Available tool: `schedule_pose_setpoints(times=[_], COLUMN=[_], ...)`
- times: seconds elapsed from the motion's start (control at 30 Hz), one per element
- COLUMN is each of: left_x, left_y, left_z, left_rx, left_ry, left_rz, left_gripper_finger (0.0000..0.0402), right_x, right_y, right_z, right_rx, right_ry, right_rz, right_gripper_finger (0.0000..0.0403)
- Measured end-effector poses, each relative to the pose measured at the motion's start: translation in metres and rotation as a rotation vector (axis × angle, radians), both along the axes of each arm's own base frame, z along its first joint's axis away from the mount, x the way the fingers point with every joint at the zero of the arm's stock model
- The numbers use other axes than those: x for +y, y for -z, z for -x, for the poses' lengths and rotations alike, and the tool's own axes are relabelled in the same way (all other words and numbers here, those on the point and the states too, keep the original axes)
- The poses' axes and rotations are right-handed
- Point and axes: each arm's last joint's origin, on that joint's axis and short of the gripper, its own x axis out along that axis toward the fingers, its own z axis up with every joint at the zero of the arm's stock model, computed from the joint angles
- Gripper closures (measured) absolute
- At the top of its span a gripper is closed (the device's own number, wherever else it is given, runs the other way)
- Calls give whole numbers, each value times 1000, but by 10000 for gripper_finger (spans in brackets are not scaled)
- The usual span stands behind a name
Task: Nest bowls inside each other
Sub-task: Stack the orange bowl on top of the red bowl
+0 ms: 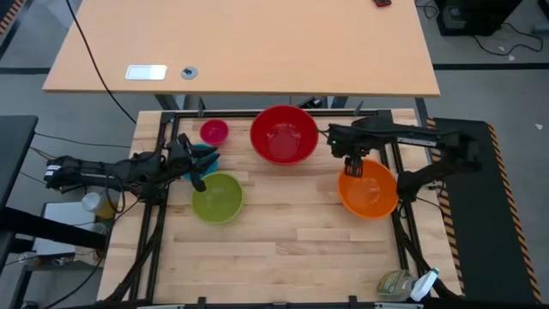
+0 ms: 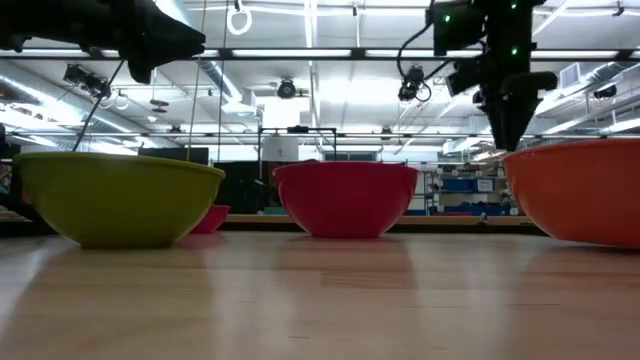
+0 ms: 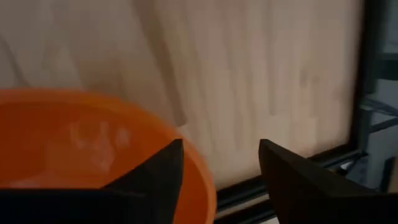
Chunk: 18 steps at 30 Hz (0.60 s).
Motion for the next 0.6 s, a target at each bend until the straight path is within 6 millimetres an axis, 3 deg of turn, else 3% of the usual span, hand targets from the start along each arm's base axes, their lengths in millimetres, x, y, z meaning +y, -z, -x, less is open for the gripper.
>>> schedule_pose_setpoints(times=[0.17, 0.33, 0.6], left_x=[0, 0, 0], left_y=[0, 0, 0], left_z=[0, 0, 0], left_rx=[1, 0, -5], left_ry=[1, 1, 2], left_rz=[-4, -4, 5], left_gripper_finger=[285, 285, 285], right_x=[-3, -6, 8], right_y=[17, 34, 55], right_z=[-8, -18, -34], right_rx=[126, 216, 271], right_ry=[-27, -69, -124], right_rz=[-45, -67, -151], right_gripper_finger=[191, 225, 361])
